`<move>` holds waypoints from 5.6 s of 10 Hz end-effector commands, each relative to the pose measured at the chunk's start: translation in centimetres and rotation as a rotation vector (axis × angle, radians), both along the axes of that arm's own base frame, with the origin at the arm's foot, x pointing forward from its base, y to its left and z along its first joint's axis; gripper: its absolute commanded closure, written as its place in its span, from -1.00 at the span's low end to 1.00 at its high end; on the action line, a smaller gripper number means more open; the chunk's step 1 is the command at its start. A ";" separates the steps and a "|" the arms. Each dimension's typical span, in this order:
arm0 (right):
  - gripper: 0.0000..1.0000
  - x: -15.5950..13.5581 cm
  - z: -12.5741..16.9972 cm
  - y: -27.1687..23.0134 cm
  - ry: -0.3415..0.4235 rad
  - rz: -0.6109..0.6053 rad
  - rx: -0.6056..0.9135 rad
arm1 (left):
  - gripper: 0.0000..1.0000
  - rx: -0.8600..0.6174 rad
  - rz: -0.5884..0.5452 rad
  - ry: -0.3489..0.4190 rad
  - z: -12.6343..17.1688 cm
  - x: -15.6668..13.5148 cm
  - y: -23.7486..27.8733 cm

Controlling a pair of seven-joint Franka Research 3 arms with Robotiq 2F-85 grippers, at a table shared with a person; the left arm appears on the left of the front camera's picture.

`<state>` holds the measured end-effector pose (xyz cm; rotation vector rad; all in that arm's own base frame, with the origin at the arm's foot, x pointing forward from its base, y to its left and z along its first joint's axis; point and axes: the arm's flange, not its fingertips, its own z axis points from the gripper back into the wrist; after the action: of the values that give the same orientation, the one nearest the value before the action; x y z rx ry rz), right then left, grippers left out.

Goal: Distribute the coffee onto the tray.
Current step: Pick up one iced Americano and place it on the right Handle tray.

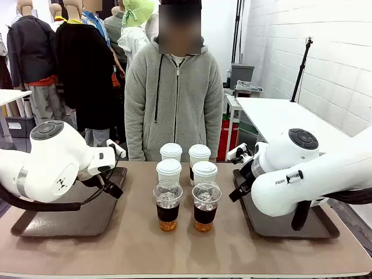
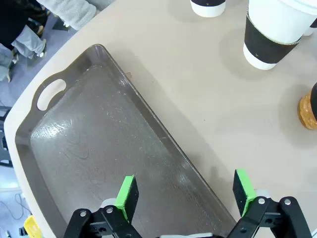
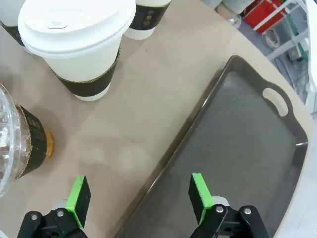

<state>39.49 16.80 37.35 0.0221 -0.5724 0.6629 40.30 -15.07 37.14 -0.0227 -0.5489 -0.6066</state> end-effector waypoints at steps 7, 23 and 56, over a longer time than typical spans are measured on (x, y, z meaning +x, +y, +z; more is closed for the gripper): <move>-1.00 0.0 0.0 0.0 0.000 0.000 0.000 | -1.00 0.000 0.000 0.000 0.0 0.0 0.0; -1.00 -3.6 9.1 -1.2 -0.137 0.064 0.067 | -1.00 0.022 -0.076 -0.132 11.3 -1.4 -1.5; -1.00 -3.2 13.9 -5.2 -0.172 0.216 0.266 | -1.00 -0.254 -0.487 -0.064 13.0 0.1 2.9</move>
<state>36.32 11.69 51.22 0.2754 -0.8281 0.8000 40.27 -12.48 50.44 -0.3642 -0.6738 -0.9866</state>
